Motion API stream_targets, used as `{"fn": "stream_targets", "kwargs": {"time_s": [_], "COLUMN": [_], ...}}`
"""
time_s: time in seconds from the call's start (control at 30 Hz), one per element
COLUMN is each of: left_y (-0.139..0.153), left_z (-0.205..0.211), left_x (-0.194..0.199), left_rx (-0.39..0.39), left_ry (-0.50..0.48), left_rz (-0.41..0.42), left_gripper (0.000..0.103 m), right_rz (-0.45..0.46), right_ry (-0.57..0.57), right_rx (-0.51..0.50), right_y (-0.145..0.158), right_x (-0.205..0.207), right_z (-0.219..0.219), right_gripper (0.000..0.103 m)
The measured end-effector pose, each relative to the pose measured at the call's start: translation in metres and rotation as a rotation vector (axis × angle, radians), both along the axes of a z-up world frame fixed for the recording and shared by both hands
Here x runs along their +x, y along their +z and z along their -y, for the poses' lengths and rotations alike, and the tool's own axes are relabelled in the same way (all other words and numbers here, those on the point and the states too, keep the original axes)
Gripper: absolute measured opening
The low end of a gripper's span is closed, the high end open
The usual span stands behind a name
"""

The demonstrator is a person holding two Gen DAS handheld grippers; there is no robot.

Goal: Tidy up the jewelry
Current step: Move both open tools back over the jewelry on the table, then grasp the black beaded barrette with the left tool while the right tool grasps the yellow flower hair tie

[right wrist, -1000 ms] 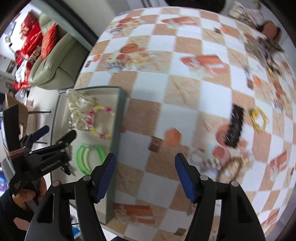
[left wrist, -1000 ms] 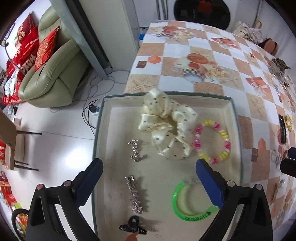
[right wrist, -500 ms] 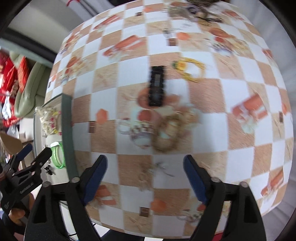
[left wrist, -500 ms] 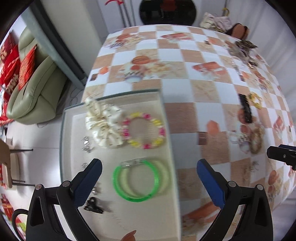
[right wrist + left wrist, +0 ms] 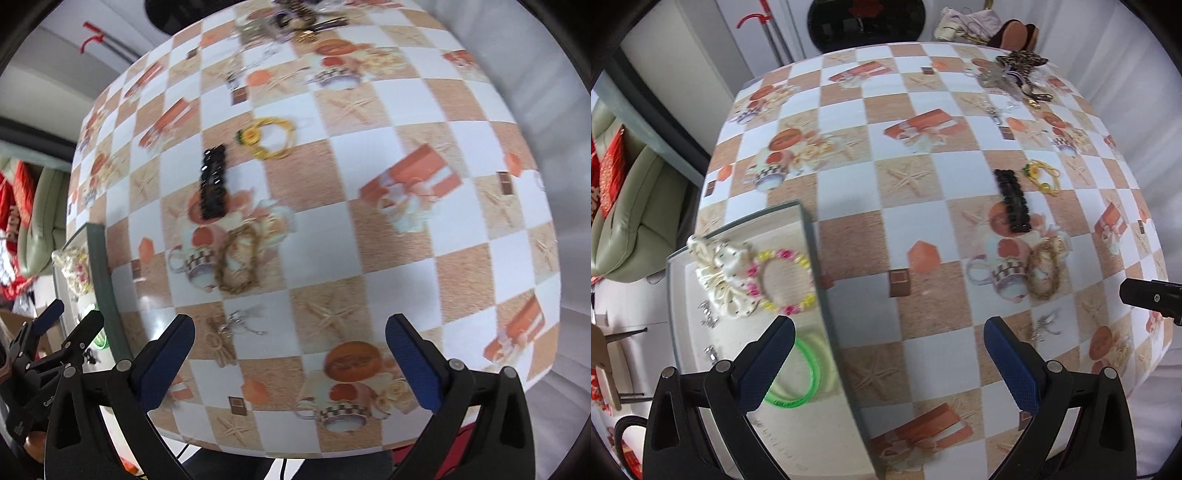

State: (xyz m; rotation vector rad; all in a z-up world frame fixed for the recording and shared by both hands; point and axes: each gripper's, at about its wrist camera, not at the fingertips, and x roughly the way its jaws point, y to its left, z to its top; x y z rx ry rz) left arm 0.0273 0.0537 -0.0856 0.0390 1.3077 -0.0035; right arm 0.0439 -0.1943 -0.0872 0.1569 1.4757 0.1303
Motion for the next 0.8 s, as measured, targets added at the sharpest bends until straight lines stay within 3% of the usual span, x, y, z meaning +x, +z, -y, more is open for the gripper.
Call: {"fn": "stream_targets", "kwargs": {"time_s": [0.3,0.6,0.8], "left_y": [-0.007,-0.023,-0.019], "left_z": [0.009,0.032,0.053], "left_x": [0.006,0.021,0.041], "left_rx": [-0.048,-0.041,-0.058], "left_ry": [-0.052,0.05,0.089], "left_rz": [-0.033,-0.098,-0.099], "left_gripper": [0.103,0.103,0.103], "right_rz": [-0.008,0.001,0.007], "right_ry": [-0.061,0.044,0.114], "right_rx": [-0.028,-0.031,-0.041], "right_y": [-0.001,-0.004,-0.003], "right_x": [-0.011,0.027,0.057], "right_z": [0.012,0.021,0.03], "right_gripper": [0.103,0.103,0.103]}}
